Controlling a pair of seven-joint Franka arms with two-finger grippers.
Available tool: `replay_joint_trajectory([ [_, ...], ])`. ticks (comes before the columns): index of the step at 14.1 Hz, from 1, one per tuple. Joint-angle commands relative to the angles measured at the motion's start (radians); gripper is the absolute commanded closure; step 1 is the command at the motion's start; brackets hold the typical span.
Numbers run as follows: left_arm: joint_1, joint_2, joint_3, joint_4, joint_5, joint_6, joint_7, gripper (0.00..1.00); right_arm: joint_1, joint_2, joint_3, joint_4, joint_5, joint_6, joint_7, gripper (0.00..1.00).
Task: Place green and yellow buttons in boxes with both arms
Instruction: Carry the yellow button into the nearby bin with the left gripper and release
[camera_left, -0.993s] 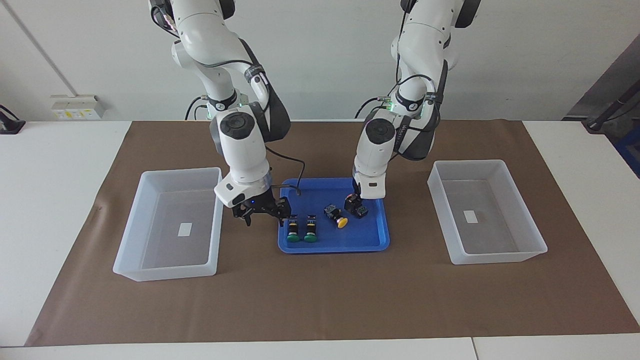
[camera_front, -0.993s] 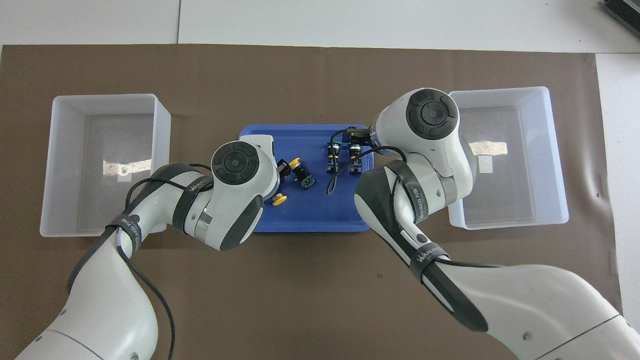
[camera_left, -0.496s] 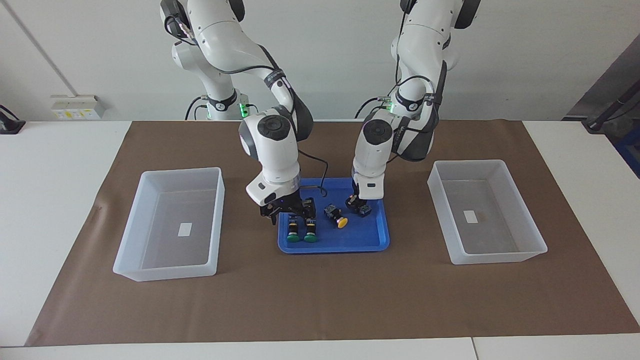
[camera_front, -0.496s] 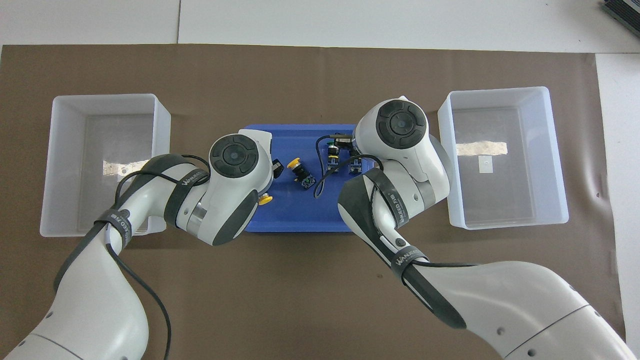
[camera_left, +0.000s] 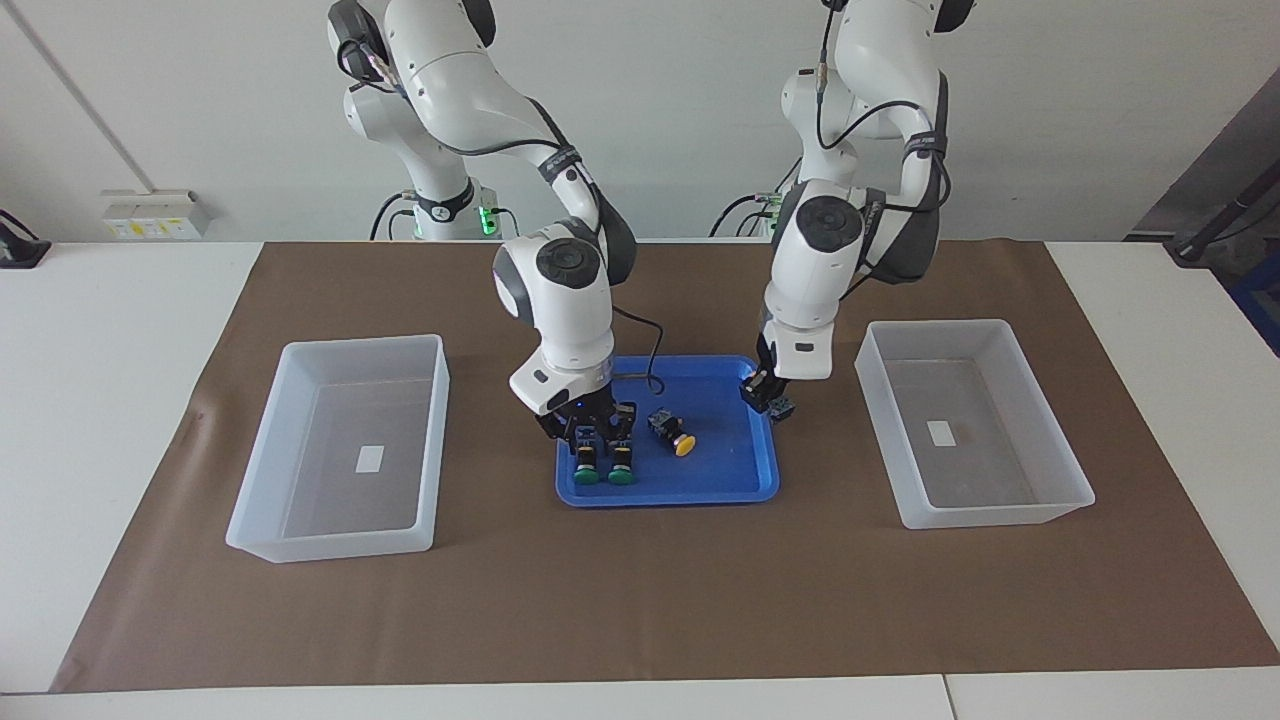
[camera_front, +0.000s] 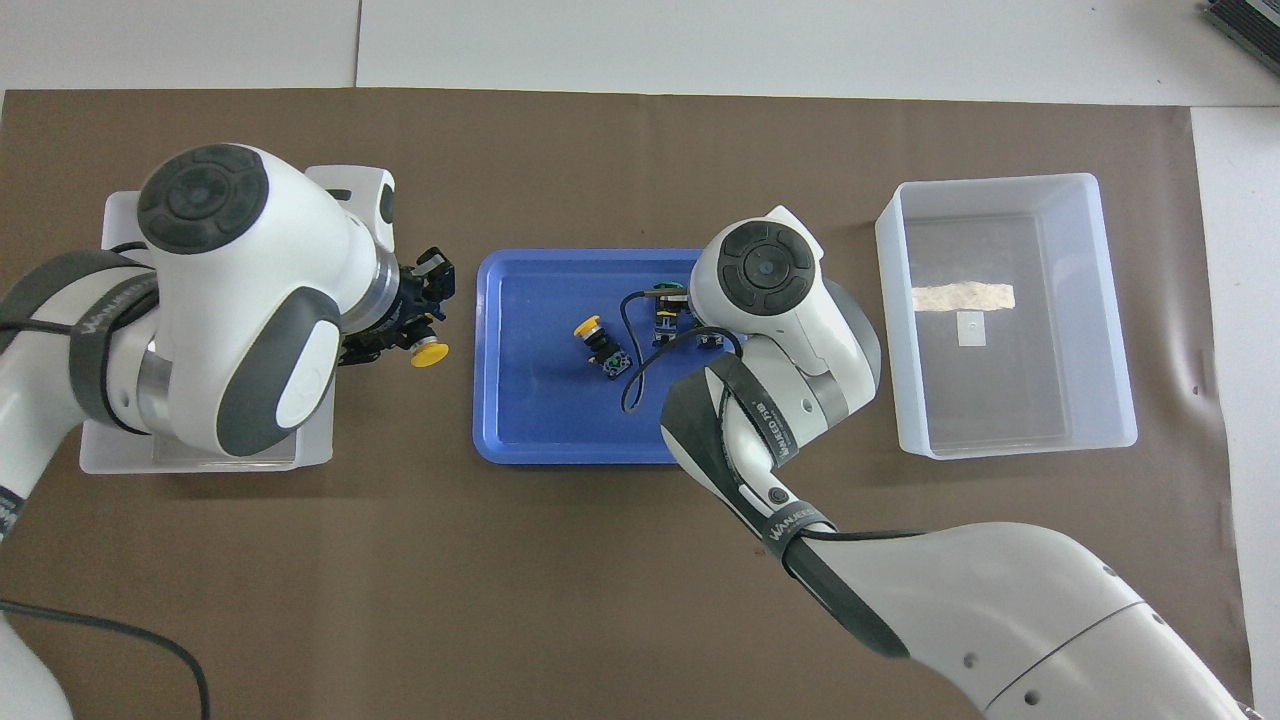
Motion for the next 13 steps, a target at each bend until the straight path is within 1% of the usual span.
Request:
replay_joint_trajectory([
  [1, 0.093, 0.012, -0.002, 0.071, -0.039, -0.096, 0.148, 1.0, -0.005, -0.002, 0.003, -0.037, -0.026, 0.043, 0.006, 0.5],
  [3, 0.163, 0.01, 0.003, 0.059, -0.039, -0.084, 0.256, 1.0, -0.004, 0.0, 0.003, -0.04, -0.026, 0.052, 0.004, 0.5],
  [5, 0.26, 0.01, 0.001, 0.034, -0.041, -0.037, 0.423, 1.0, -0.003, 0.0, 0.003, -0.045, -0.026, 0.054, 0.006, 0.5],
  [6, 0.298, 0.0, 0.001, 0.002, -0.041, 0.003, 0.491, 1.0, -0.002, -0.002, 0.003, -0.048, -0.026, 0.054, 0.008, 0.5],
  [7, 0.315, -0.028, 0.001, -0.073, -0.041, 0.06, 0.543, 1.0, -0.002, -0.002, 0.003, -0.056, -0.026, 0.064, 0.011, 0.5],
  [8, 0.32, -0.064, 0.004, -0.171, -0.041, 0.156, 0.59, 1.0, -0.002, -0.003, 0.003, -0.065, -0.025, 0.075, 0.014, 0.56],
  [9, 0.337, -0.092, 0.004, -0.264, -0.041, 0.257, 0.625, 1.0, -0.002, -0.003, 0.003, -0.066, -0.025, 0.075, 0.011, 0.73],
  [10, 0.364, -0.103, 0.004, -0.332, -0.041, 0.332, 0.662, 1.0, -0.002, -0.005, 0.003, -0.065, -0.025, 0.073, 0.008, 0.98],
  [11, 0.372, -0.102, 0.006, -0.366, -0.041, 0.362, 0.721, 1.0, -0.002, -0.011, 0.003, -0.063, -0.025, 0.073, 0.006, 1.0],
  [13, 0.391, -0.083, 0.006, -0.407, -0.041, 0.385, 0.824, 1.0, -0.023, -0.039, 0.003, -0.048, -0.022, 0.06, 0.001, 1.0],
])
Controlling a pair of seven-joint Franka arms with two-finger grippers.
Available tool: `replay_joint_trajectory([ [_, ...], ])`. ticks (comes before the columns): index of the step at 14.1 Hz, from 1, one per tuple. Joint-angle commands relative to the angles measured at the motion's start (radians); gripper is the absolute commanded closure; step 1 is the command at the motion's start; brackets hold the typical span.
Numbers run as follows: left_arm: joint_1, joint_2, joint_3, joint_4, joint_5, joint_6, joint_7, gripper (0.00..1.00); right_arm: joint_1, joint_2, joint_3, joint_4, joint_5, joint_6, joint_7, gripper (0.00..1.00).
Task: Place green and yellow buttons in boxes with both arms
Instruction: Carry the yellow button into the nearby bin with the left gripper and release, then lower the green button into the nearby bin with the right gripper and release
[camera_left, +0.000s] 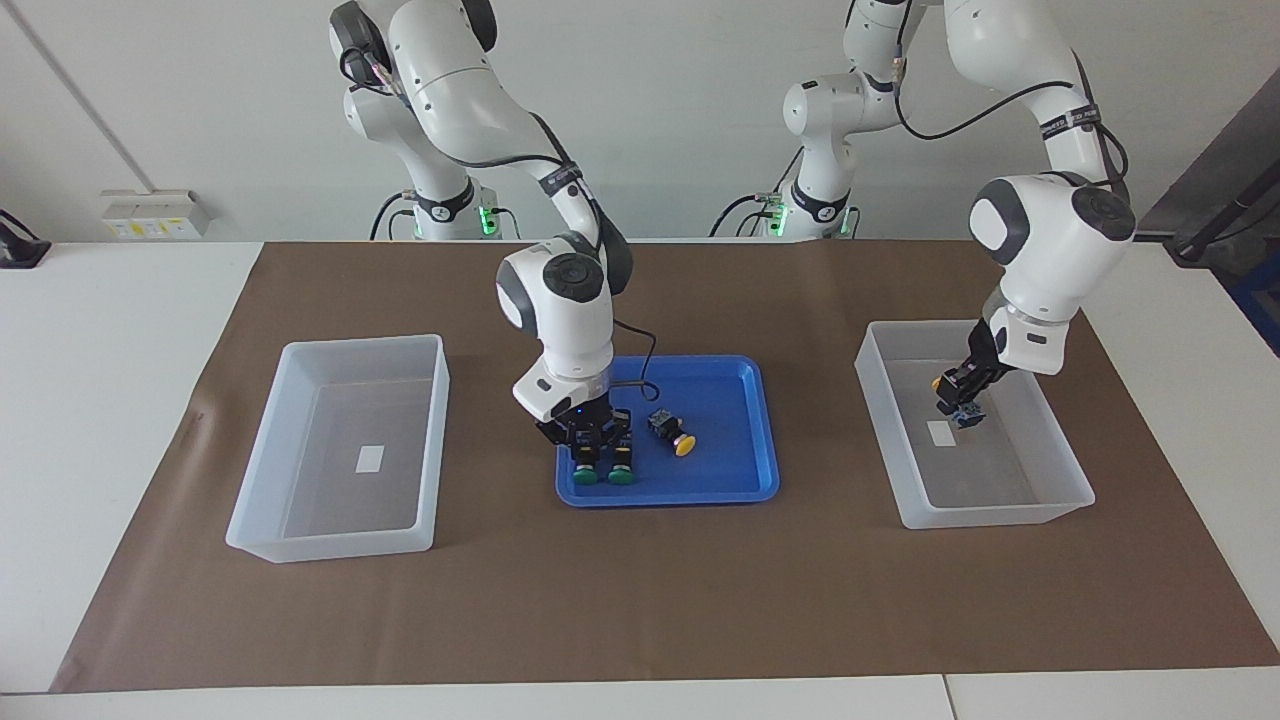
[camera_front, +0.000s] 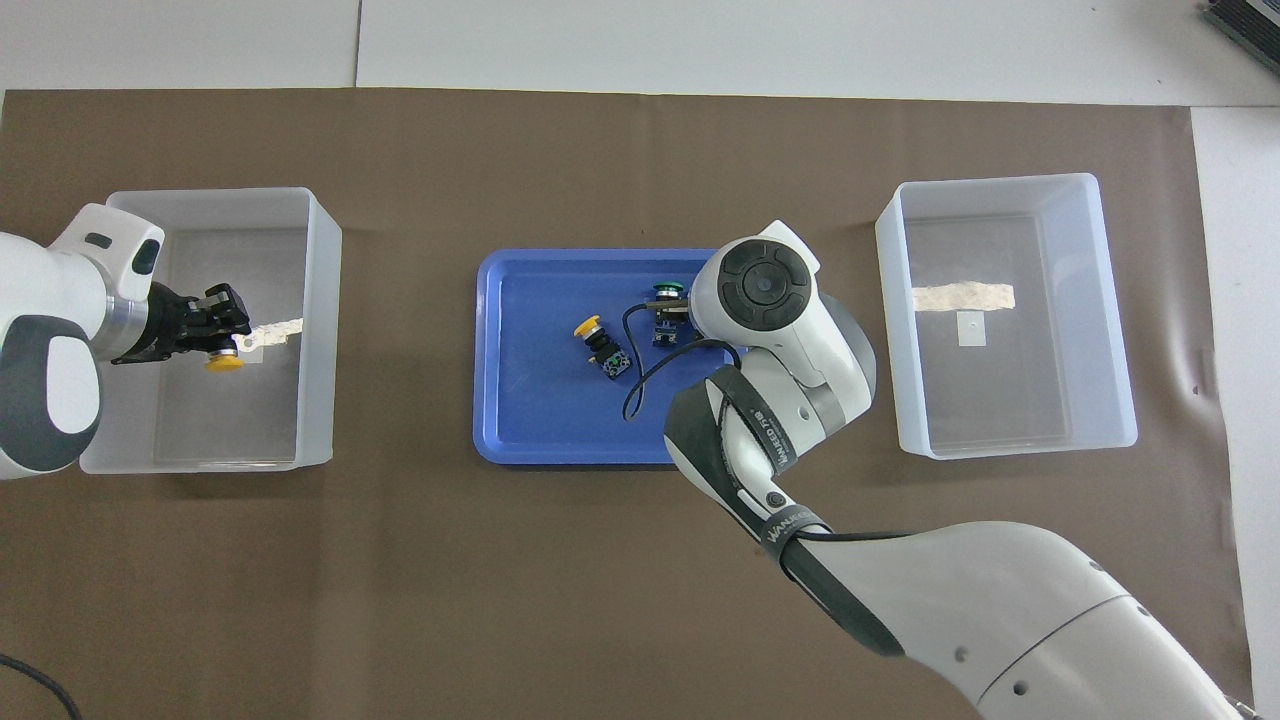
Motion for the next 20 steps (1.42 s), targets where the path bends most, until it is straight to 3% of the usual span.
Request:
replay_joint_trajectory([
  [1, 0.023, -0.045, -0.007, -0.12, -0.015, 0.076, 0.096, 1.0, -0.039, -0.06, 0.003, -0.007, -0.012, 0.005, -0.003, 1.0],
  [3, 0.022, -0.044, -0.007, -0.14, -0.015, 0.085, 0.098, 1.0, -0.069, -0.102, -0.002, -0.006, -0.021, -0.012, -0.02, 1.0],
  [4, 0.022, -0.044, -0.007, -0.14, -0.015, 0.084, 0.098, 0.92, -0.094, -0.13, -0.003, -0.006, -0.021, -0.038, -0.043, 1.0],
  [6, 0.019, -0.042, -0.007, -0.14, -0.015, 0.085, 0.099, 0.68, -0.151, -0.179, -0.003, -0.006, -0.019, -0.087, -0.125, 1.0],
  [7, 0.015, -0.041, -0.007, -0.142, -0.015, 0.085, 0.099, 0.5, -0.169, -0.192, -0.003, -0.006, -0.019, -0.101, -0.165, 1.0],
  [8, 0.014, -0.041, -0.007, -0.14, -0.015, 0.085, 0.099, 0.19, -0.194, -0.201, -0.002, -0.007, -0.018, -0.107, -0.202, 1.0],
  [9, 0.014, -0.038, -0.007, -0.131, -0.015, 0.084, 0.096, 0.0, -0.22, -0.205, -0.003, -0.009, -0.018, -0.112, -0.245, 1.0],
  [13, 0.009, -0.035, -0.007, -0.046, -0.014, 0.015, 0.092, 0.0, -0.335, -0.201, -0.002, -0.021, -0.002, -0.072, -0.408, 1.0],
  [16, -0.001, -0.029, -0.009, 0.109, -0.014, -0.156, 0.069, 0.0, -0.398, -0.169, -0.002, -0.052, -0.002, 0.046, -0.491, 1.0],
  [20, -0.159, 0.003, -0.009, 0.215, -0.005, -0.194, -0.243, 0.0, -0.459, -0.114, 0.0, -0.053, -0.002, 0.089, -0.531, 1.0],
])
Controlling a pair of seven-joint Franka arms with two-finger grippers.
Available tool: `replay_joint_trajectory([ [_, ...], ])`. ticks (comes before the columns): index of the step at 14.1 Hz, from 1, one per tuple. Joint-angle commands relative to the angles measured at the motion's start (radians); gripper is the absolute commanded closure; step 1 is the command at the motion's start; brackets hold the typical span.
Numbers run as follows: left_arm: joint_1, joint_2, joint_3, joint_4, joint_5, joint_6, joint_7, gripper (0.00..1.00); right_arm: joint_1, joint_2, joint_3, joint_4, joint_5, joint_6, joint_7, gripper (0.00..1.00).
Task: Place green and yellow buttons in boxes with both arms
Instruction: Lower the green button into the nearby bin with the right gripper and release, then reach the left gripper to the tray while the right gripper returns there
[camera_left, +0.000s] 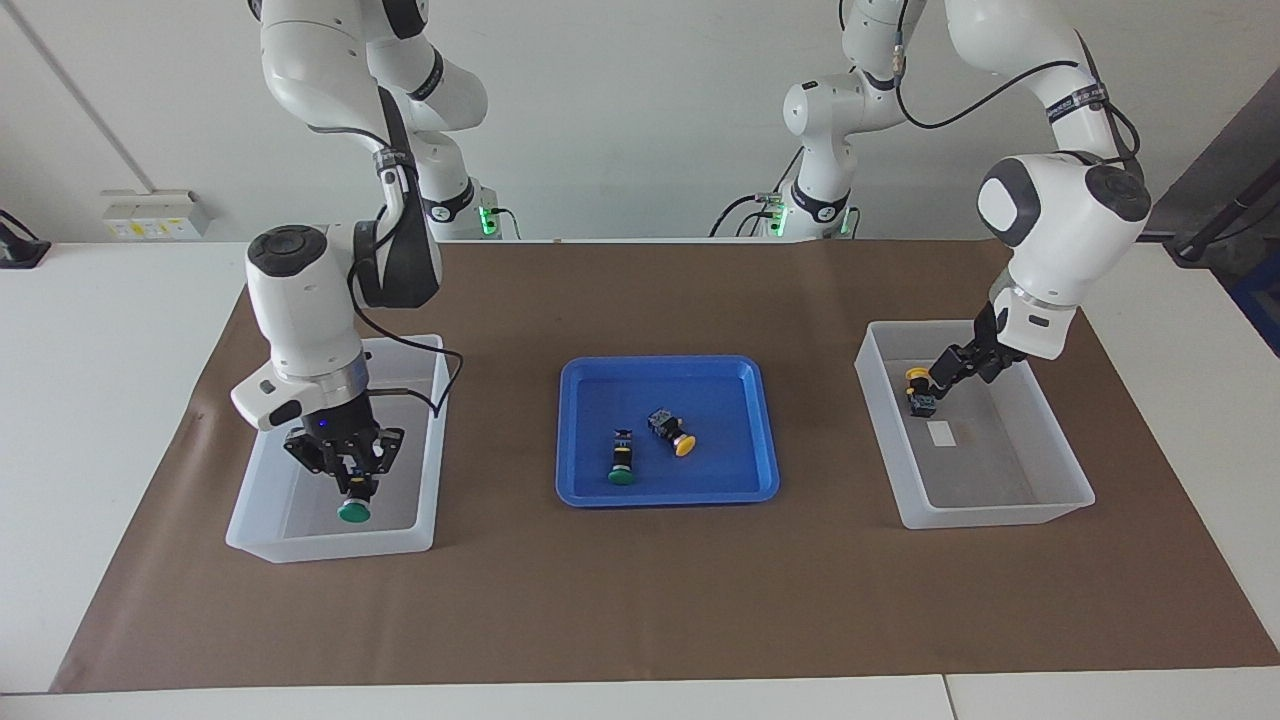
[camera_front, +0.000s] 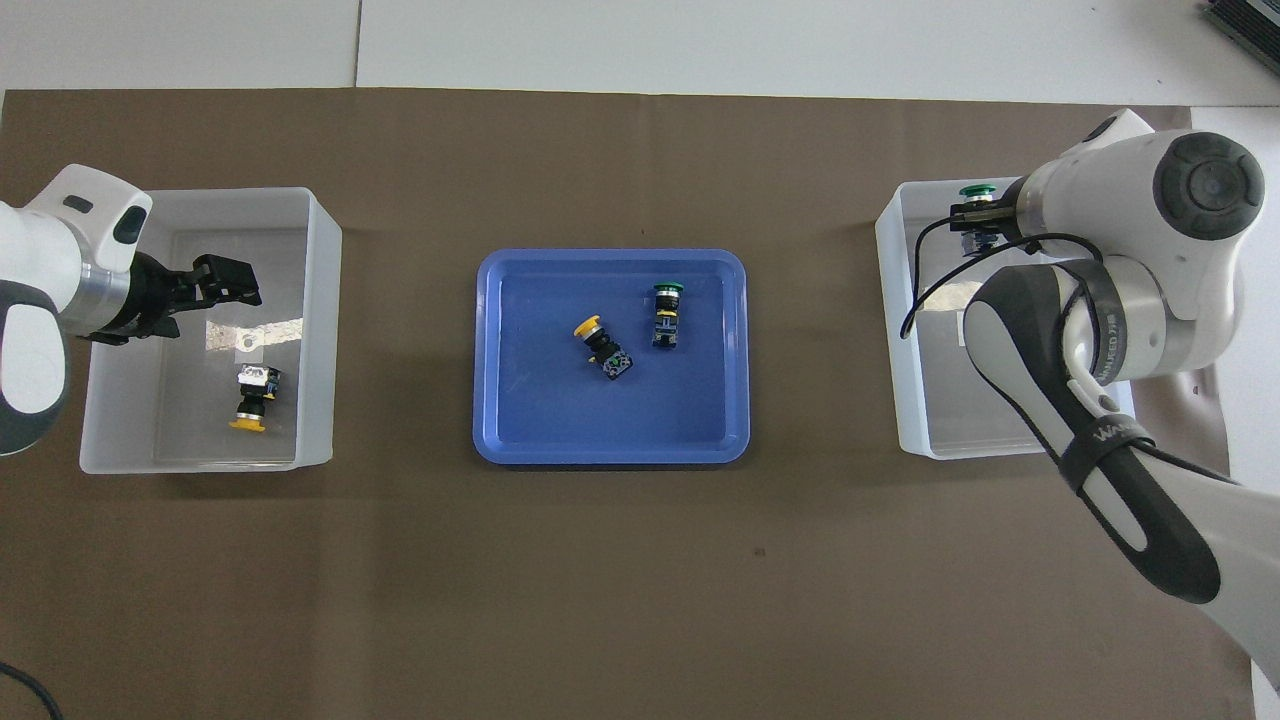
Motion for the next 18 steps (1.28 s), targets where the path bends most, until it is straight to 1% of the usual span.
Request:
replay_joint_trajectory([
  [1, -0.146, 0.03, 0.01, 0.038, -0.001, 0.018, -0.242, 0.0, -0.041, 0.029, 0.015, -0.005, -0.001, 0.042, -0.022, 1.0],
  [3, -0.226, 0.033, 0.01, 0.024, -0.001, 0.084, -0.387, 0.0, -0.069, 0.062, 0.015, -0.004, -0.001, 0.074, -0.024, 1.0],
  [5, -0.28, 0.037, 0.01, 0.022, -0.001, 0.101, -0.463, 0.0, -0.081, 0.085, 0.013, 0.0, -0.002, 0.099, -0.022, 1.0],
  [6, -0.329, 0.045, 0.011, 0.024, -0.001, 0.119, -0.541, 0.0, -0.1, 0.103, 0.015, 0.001, -0.003, 0.114, -0.024, 1.0],
  [8, -0.409, 0.092, 0.011, 0.041, 0.021, 0.141, -0.663, 0.0, -0.114, 0.134, 0.015, 0.003, -0.003, 0.155, -0.025, 1.0],
  [10, -0.478, 0.17, 0.011, 0.097, 0.079, 0.157, -0.802, 0.0, -0.114, 0.14, 0.015, 0.004, -0.003, 0.165, -0.024, 1.0],
  [11, -0.495, 0.204, 0.01, 0.123, 0.108, 0.165, -0.864, 0.0, -0.111, 0.14, 0.015, 0.003, -0.002, 0.165, -0.022, 0.77],
  [12, -0.533, 0.243, 0.01, 0.139, 0.119, 0.167, -0.911, 0.0, -0.105, 0.142, 0.015, 0.0, -0.001, 0.163, -0.021, 0.18],
  [13, -0.573, 0.287, 0.013, 0.166, 0.122, 0.168, -0.968, 0.0, -0.103, 0.14, 0.015, 0.0, -0.001, 0.165, -0.016, 0.0],
  [14, -0.589, 0.319, 0.013, 0.203, 0.131, 0.168, -1.006, 0.0, -0.097, 0.134, 0.015, 0.001, -0.003, 0.162, -0.016, 0.0],
  [15, -0.592, 0.326, 0.011, 0.214, 0.142, 0.168, -1.03, 0.0, -0.094, 0.123, 0.018, 0.0, -0.002, 0.151, -0.014, 0.0],
  [16, -0.599, 0.329, 0.011, 0.213, 0.143, 0.168, -1.033, 0.0, -0.086, 0.105, 0.019, 0.0, -0.001, 0.143, -0.014, 0.0],
  [17, -0.612, 0.349, 0.013, 0.213, 0.143, 0.168, -1.036, 0.0, -0.071, 0.083, 0.018, 0.0, -0.001, 0.124, -0.014, 0.0],
  [18, -0.618, 0.359, 0.013, 0.214, 0.143, 0.168, -1.041, 0.0, -0.054, 0.056, 0.019, 0.001, -0.001, 0.087, -0.013, 0.0],
])
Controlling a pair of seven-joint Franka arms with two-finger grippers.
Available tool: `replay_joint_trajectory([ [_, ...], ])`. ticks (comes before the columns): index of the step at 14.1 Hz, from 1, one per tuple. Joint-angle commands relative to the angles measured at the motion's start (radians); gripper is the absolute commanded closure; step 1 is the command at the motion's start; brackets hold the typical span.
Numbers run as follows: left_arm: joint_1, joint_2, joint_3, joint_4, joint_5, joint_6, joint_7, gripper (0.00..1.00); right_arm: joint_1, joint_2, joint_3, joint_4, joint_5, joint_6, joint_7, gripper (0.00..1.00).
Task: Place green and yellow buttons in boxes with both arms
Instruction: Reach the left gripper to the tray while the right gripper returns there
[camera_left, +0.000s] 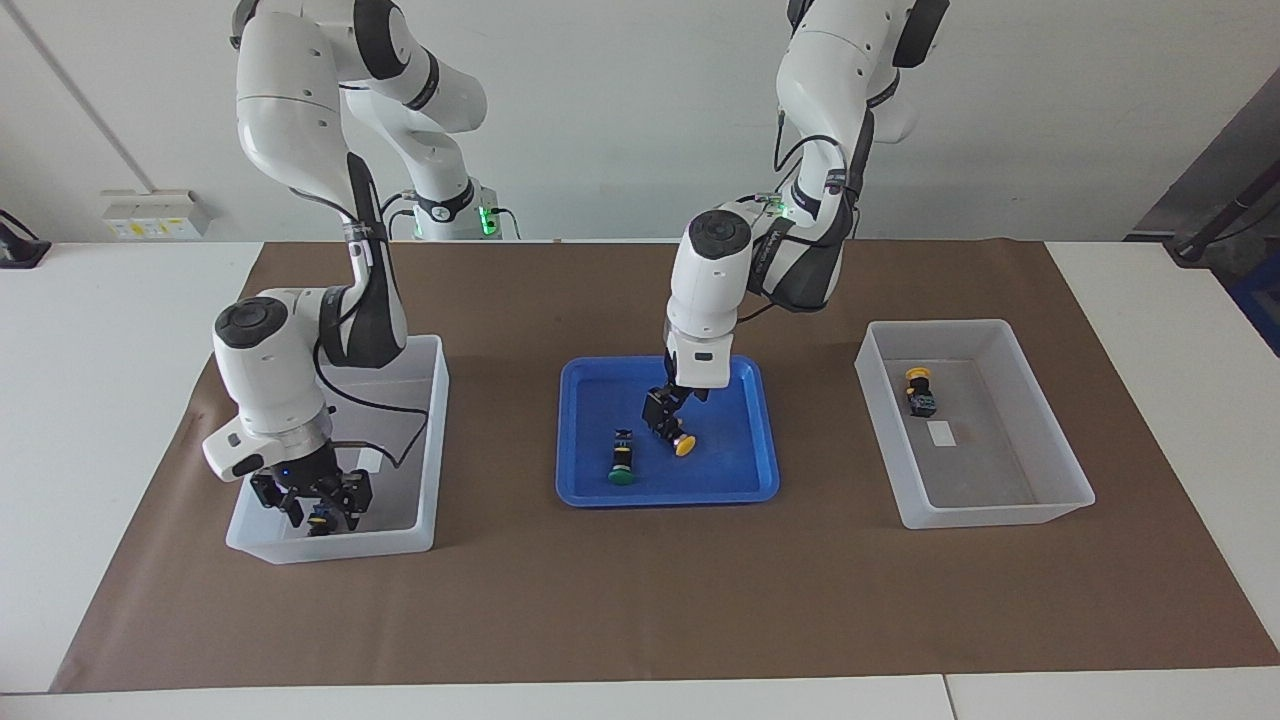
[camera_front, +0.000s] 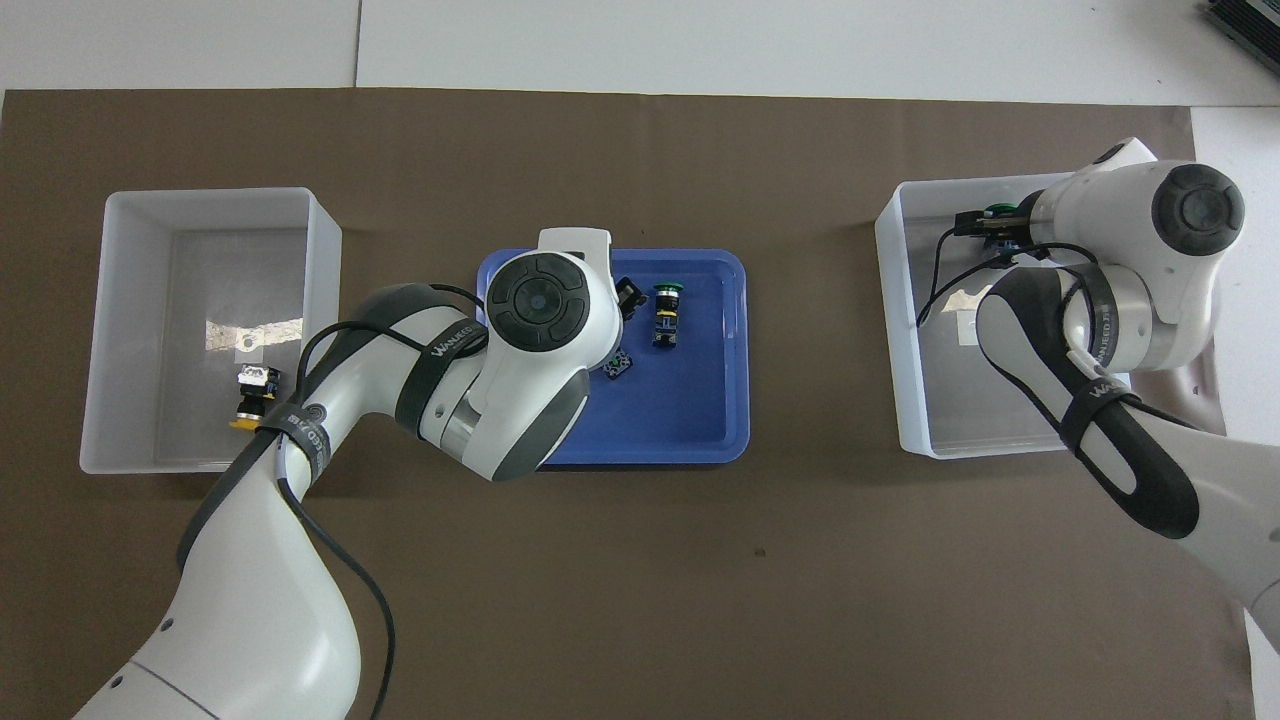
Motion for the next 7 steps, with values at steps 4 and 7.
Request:
replay_joint_trajectory([
  [4, -0.025, 0.033, 0.017, 0.018, 0.042, -0.006, -0.043, 0.0, 0.09, -0.17, 0.008, -0.005, -0.002, -0.21, -0.006, 0.0],
  [7, -0.043, 0.033, 0.017, -0.002, 0.045, 0.008, -0.06, 0.0, 0.144, -0.178, 0.008, -0.004, -0.002, -0.21, 0.043, 0.0],
])
